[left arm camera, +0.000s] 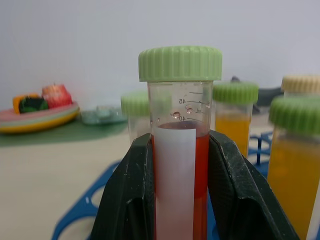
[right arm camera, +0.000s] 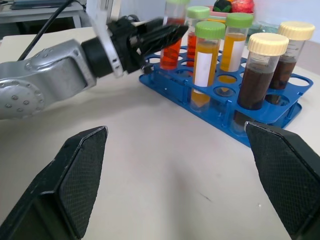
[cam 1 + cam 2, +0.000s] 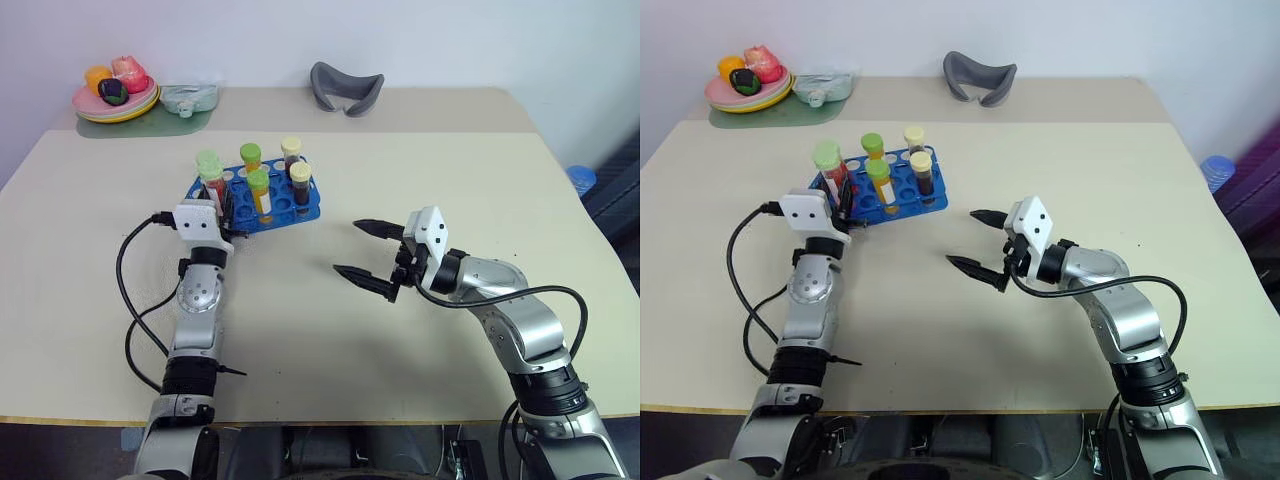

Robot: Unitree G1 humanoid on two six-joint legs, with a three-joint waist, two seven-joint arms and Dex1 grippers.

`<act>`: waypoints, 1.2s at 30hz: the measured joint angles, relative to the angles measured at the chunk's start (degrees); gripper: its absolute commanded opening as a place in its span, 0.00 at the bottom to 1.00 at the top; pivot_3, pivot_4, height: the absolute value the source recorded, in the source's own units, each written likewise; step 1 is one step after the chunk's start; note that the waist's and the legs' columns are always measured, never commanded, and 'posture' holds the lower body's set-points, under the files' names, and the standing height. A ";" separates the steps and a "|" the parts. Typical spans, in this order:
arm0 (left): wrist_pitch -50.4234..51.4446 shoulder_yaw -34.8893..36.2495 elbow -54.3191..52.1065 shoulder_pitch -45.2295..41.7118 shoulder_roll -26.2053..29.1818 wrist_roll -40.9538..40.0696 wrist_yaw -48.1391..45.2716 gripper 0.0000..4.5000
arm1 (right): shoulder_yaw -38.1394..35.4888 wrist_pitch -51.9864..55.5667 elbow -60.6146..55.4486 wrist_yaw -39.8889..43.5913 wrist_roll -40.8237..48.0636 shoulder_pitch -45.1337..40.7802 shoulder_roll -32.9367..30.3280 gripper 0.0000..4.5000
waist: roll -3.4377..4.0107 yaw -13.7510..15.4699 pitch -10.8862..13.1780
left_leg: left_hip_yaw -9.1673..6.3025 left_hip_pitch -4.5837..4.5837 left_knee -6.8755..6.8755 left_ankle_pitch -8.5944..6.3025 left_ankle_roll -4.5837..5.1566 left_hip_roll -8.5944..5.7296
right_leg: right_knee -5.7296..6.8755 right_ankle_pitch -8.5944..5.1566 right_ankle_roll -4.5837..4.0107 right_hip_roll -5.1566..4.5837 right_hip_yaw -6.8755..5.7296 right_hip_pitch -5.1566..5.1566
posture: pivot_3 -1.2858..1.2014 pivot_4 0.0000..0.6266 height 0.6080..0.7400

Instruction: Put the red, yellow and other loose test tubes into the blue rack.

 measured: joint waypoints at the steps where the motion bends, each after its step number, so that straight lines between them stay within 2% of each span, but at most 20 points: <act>1: 0.06 0.01 0.00 -0.01 0.00 0.00 0.00 0.24 | 0.00 0.00 0.00 -0.05 0.00 0.00 0.00 1.00 | 0.00 0.01 0.00 | 0.00 0.00 0.00 0.00 0.00 0.00 | 0.00 0.00 0.00 0.00 0.00 0.00 | 0.52 0.24 0.96; 5: 0.25 0.02 0.00 -0.01 0.00 0.00 0.03 0.24 | 0.00 -0.01 0.00 -0.20 0.00 0.00 0.00 1.00 | 0.00 0.00 0.00 | 0.00 0.00 0.00 0.00 0.00 0.00 | 0.00 0.00 0.00 0.00 0.00 0.00 | 0.52 0.24 0.96; 8: 0.46 -0.01 -0.01 -0.01 -0.04 0.06 0.24 0.49 | 0.01 -0.02 0.00 -0.21 0.00 0.00 0.00 1.00 | 0.00 -0.02 0.00 | 0.00 0.00 0.00 0.00 0.00 0.00 | 0.00 0.00 0.00 0.00 0.00 0.00 | 0.52 0.24 0.96; 12: 0.46 0.05 -0.01 -0.01 -0.02 0.46 1.18 0.95 | 0.01 -0.04 0.00 -0.19 0.00 0.00 0.00 1.00 | 0.00 -0.02 0.00 | 0.00 0.00 0.00 0.00 0.00 0.00 | 0.00 0.00 0.00 0.00 0.00 0.00 | 0.52 0.24 0.96; 13: 0.46 0.08 -0.02 -0.01 -0.01 0.49 1.33 0.99 | 0.01 -0.05 0.00 -0.18 0.00 0.00 0.00 1.00 | 0.00 -0.02 0.00 | 0.00 0.00 0.00 0.00 0.00 0.00 | 0.00 0.00 0.00 0.00 0.00 0.00 | 0.52 0.24 0.96; 17: 1.03 0.38 -3.57 1.58 0.06 -0.34 1.09 0.99 | 0.01 -0.09 0.02 0.02 0.02 -0.02 -0.07 1.00 | 0.00 -0.10 0.00 | 0.00 0.00 -0.01 0.00 0.00 0.01 | -0.01 0.00 0.00 -0.03 0.00 0.00 | 0.52 0.24 0.96; 22: 5.45 1.47 -16.65 10.02 2.75 -5.10 -2.74 0.99 | -0.19 -0.11 0.07 1.29 0.11 0.03 -1.19 1.00 | 0.01 -0.42 0.00 | -0.01 0.00 -0.04 0.00 0.00 0.09 | -0.01 0.00 -0.01 -0.04 0.03 -0.02 | 0.52 0.24 0.96; 25: 12.05 5.06 -26.90 18.58 7.35 -12.70 -7.28 0.99 | -1.34 0.03 0.13 2.81 0.45 0.31 -3.78 1.00 | 0.01 -0.40 0.00 | -0.02 0.00 -0.05 0.00 0.00 0.11 | -0.02 -0.01 -0.01 -0.08 0.08 -0.01 | 0.52 0.24 0.96; 29: 21.07 12.00 -34.87 29.43 17.14 -21.94 -15.44 0.99 | -4.24 0.01 1.23 5.57 0.79 1.55 -8.25 1.00 | 0.01 -0.10 0.00 | -0.06 0.07 -0.05 -0.09 0.16 0.07 | -0.09 -0.01 -0.02 -0.14 0.05 0.13 | 0.52 0.24 0.96; 33: 25.84 15.39 -36.07 37.59 24.64 -24.35 -23.60 0.99 | -6.19 -0.15 3.87 8.00 1.04 2.24 -10.75 1.00 | 0.02 -0.15 0.00 | -0.06 0.09 -0.04 -0.21 0.36 0.05 | -0.13 -0.02 -0.03 -0.13 0.04 0.16 | 0.52 0.24 0.96; 36: 28.07 16.11 -36.19 41.59 27.67 -24.73 -28.32 0.99 | -7.28 -1.46 7.52 9.70 0.83 2.22 -12.77 1.00 | 0.02 -0.18 0.00 | -0.06 0.09 -0.04 -0.22 0.38 0.07 | -0.13 -0.02 -0.04 -0.11 0.03 0.16 | 0.52 0.24 0.96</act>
